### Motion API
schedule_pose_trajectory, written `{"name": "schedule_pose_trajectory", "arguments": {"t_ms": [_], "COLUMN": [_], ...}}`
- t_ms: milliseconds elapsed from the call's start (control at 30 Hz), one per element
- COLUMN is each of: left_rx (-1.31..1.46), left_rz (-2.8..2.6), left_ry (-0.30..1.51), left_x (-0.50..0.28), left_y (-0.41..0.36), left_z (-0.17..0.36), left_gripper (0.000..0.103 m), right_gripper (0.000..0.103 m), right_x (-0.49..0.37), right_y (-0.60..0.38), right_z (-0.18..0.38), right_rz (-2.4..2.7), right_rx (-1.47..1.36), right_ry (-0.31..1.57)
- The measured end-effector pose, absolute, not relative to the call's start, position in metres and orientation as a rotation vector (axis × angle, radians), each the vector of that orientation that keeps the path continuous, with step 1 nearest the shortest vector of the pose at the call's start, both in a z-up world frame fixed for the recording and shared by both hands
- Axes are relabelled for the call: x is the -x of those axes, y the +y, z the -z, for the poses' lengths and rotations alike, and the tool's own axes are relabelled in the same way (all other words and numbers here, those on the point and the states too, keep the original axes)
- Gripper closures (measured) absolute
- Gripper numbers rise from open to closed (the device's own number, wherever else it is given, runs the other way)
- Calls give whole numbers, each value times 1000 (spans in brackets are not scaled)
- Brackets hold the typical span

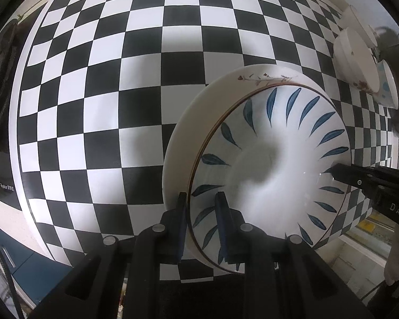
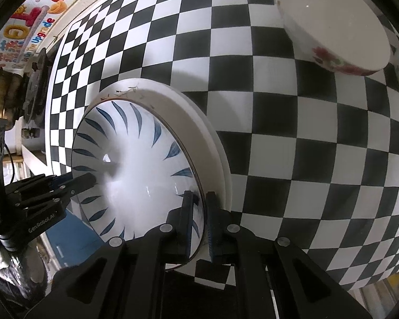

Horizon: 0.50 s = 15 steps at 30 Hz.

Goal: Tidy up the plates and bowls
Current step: 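Carry the blue-striped plate with both tools and lower it onto the white plate stack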

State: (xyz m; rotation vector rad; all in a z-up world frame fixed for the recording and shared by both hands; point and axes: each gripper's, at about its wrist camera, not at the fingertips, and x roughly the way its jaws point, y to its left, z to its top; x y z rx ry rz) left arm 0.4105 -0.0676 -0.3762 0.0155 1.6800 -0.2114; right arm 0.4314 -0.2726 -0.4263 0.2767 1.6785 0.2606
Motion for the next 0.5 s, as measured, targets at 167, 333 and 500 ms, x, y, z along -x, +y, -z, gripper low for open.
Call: {"name": "schedule_pose_trajectory", "arguments": {"t_ms": [167,333,500], "left_rx": [-9,-7,16], "left_rz": [199,196,193], "left_ry": [1680,1687,1705], "left_x": [-409,-410,-413], "left_y": [-68,-66,-62], "left_z": [378,377,377], "left_gripper": [85,85,85], "right_gripper": [92,89,88], "right_x": [-431,-429,-431], "right_y": [-268,-270,-276], "right_z": [425,427,429], "right_rz": [-245,-229,-220], "right_rx": [-266,-297,-341], "right_ry": [1673,1679,1698]}}
